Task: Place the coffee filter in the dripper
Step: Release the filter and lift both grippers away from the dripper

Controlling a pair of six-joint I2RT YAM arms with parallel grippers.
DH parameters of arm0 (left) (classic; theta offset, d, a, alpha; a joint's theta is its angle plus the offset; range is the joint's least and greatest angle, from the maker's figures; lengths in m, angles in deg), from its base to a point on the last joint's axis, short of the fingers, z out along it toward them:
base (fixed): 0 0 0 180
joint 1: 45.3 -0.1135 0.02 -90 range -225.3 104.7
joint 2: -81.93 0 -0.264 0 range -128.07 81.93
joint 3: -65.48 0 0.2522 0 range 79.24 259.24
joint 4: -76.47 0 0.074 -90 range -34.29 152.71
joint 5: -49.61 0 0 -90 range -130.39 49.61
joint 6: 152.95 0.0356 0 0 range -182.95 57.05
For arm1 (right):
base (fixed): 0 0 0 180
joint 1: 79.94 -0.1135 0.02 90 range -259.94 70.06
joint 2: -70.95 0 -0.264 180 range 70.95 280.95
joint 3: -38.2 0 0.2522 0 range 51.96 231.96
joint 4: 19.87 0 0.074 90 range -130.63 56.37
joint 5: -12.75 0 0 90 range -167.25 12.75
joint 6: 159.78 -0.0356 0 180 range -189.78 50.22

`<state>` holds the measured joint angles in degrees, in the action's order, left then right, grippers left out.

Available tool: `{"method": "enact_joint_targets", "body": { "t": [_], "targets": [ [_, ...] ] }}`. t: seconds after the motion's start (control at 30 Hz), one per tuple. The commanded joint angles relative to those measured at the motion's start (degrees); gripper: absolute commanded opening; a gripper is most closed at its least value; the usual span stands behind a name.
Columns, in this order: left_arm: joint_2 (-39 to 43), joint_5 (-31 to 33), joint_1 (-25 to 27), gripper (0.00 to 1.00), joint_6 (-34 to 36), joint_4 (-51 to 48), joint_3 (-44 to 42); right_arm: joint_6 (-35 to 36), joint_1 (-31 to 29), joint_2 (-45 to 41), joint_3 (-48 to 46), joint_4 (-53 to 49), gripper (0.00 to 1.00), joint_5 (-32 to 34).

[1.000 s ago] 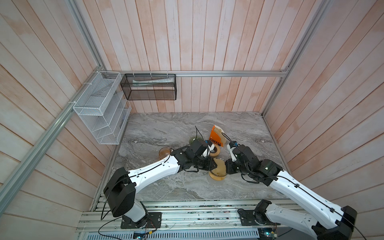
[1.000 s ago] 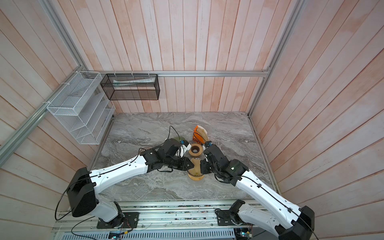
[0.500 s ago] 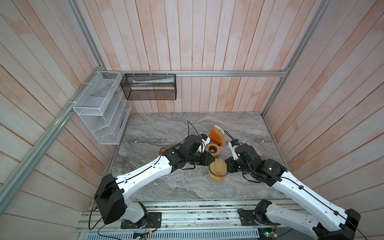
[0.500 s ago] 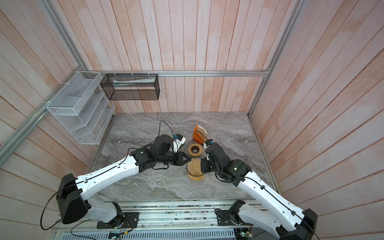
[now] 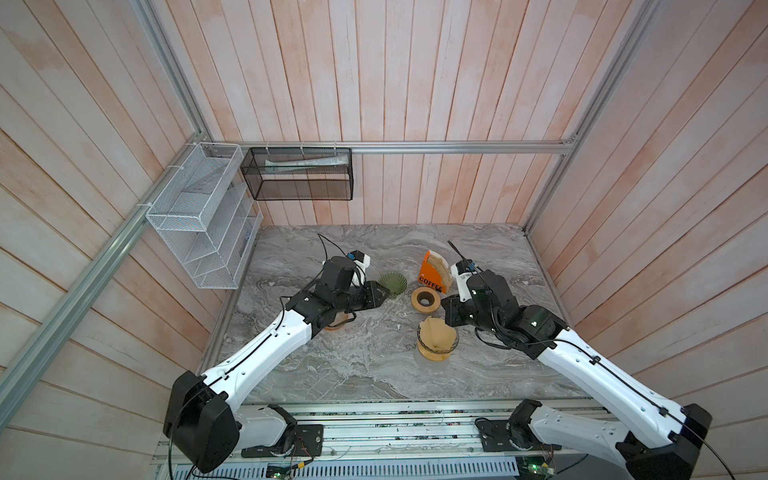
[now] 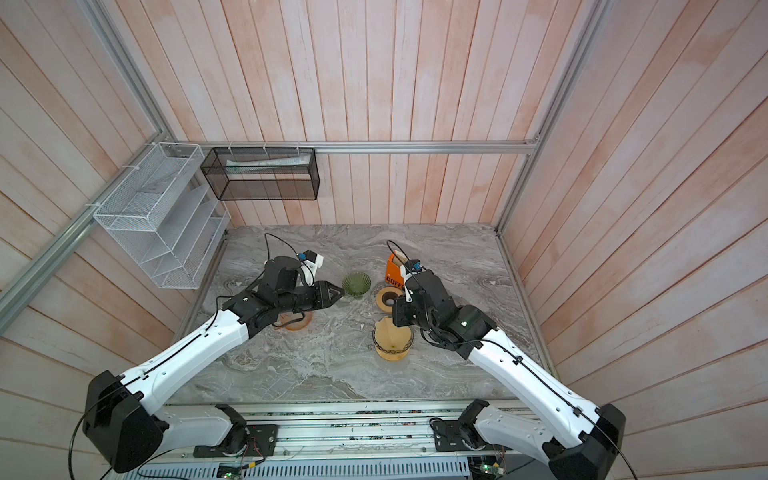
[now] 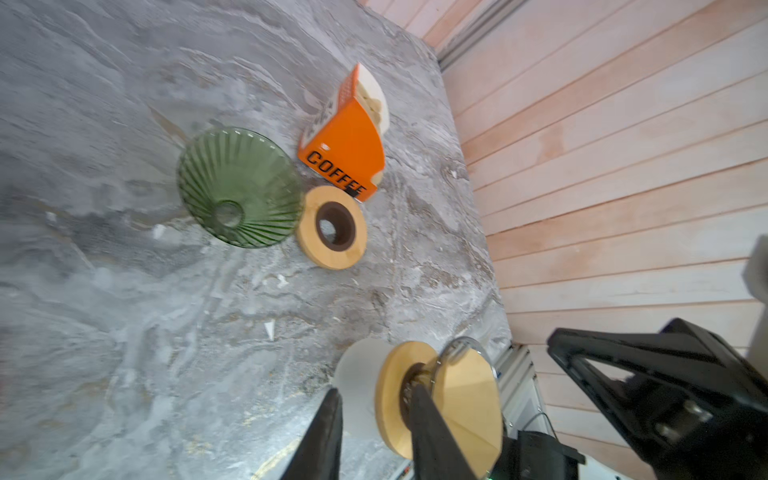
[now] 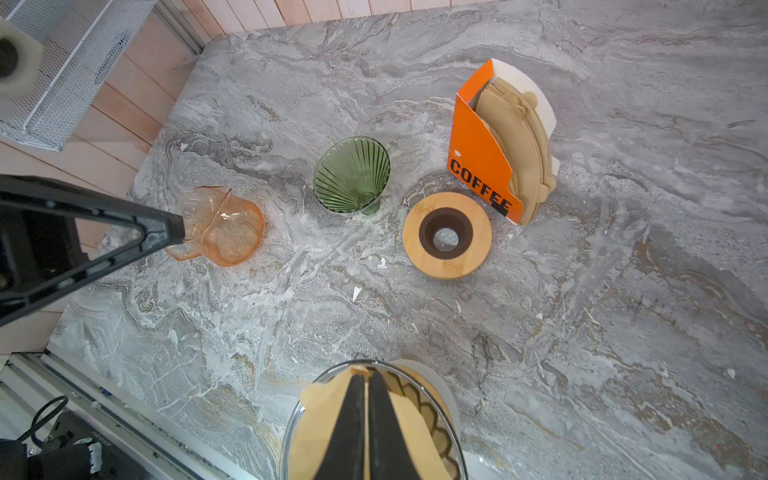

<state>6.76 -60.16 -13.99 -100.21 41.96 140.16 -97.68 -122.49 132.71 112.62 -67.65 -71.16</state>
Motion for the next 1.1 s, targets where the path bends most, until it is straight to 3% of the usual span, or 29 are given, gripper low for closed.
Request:
{"method": "enact_joint_targets", "body": {
  "t": [0.0, 0.1, 0.17, 0.47, 0.73, 1.07],
  "targets": [
    [-0.06, 0.57, -1.16, 0.37, 2.52, -2.63, 1.74, 0.79, 0.31, -0.61, 0.62, 3.35, 0.09, -0.47],
    [1.3, 3.72, -1.32, 0.42, 3.71, -5.64, 1.75, 1.46, 0.87, -0.94, 0.73, 3.17, 0.11, -1.62],
    [2.88, 6.7, -1.96, 0.53, 3.11, -7.41, 0.1, 2.22, 1.23, -0.7, 1.0, 2.84, 0.13, -2.31],
    [14.11, 13.03, -9.89, 0.64, -5.24, -13.04, -11.09, 4.24, 2.33, -0.23, 0.42, 4.86, 0.17, -5.49],
    [18.46, 9.92, -20.15, 0.65, -9.06, -14.08, -18.79, 5.96, 4.46, -0.15, 0.13, 5.8, 0.17, -8.8],
    [17.55, 3.51, -30.62, 0.57, -11.54, -8.16, -25.2, 6.58, 5.96, 0.73, 0.25, 6.66, 0.17, -10.92]
  ]
}}
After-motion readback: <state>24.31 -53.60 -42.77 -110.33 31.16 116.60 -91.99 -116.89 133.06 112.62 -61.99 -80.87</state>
